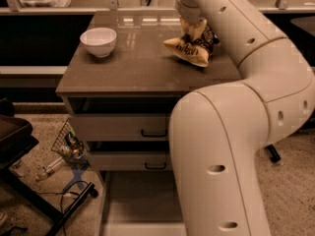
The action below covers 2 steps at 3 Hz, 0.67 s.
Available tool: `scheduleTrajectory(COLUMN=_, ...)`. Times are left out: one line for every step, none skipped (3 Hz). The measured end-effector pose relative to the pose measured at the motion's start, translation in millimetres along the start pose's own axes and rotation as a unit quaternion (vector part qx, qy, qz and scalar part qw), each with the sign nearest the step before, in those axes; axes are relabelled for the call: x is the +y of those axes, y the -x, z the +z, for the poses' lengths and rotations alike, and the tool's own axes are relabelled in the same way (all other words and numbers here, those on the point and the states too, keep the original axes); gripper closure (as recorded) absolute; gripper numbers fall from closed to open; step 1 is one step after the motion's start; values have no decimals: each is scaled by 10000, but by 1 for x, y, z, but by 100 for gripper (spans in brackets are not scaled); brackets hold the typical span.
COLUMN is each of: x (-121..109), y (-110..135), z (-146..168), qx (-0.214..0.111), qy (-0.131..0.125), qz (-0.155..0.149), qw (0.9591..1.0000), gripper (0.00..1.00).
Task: Place brown chip bag into bottom drawer
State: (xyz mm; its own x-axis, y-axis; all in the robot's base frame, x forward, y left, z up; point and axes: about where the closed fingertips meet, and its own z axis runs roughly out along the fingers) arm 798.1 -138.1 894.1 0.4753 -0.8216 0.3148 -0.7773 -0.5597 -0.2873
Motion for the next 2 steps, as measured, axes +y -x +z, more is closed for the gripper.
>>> scheduleTrajectory(x=22, y=-23, z=-44, qx=160, qy=-181, qz=183, qw=9995, gripper=100)
scheduleTrajectory(x=70, y=-42, z=-94, qx=200, qy=-360, qz=584, qw=9974, gripper=100)
